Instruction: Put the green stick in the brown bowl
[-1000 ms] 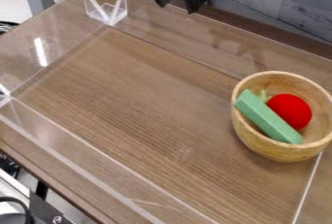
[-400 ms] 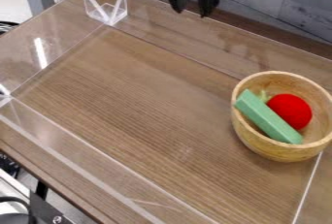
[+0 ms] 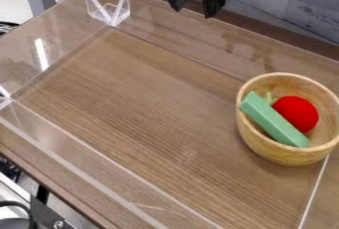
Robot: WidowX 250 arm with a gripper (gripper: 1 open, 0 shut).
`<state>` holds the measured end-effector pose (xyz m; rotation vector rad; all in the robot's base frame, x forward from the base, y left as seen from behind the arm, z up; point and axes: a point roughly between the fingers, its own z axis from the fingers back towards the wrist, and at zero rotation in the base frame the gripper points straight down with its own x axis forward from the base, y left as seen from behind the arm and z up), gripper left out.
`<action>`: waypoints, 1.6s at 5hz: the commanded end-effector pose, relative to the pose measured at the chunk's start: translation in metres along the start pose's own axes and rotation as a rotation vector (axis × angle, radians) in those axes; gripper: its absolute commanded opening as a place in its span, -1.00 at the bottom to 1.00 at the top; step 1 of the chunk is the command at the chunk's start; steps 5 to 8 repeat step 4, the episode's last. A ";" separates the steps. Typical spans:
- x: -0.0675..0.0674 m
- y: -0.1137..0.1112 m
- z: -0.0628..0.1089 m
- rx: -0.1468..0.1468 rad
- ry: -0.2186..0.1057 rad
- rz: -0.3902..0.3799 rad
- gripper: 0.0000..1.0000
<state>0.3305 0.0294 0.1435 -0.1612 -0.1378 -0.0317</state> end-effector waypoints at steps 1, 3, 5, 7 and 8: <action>0.015 0.009 0.015 0.013 -0.050 -0.033 1.00; 0.016 0.010 0.011 -0.001 -0.038 -0.033 1.00; 0.021 -0.002 0.020 -0.016 -0.027 -0.078 1.00; 0.021 -0.002 0.020 -0.016 -0.027 -0.078 1.00; 0.021 -0.002 0.020 -0.016 -0.027 -0.078 1.00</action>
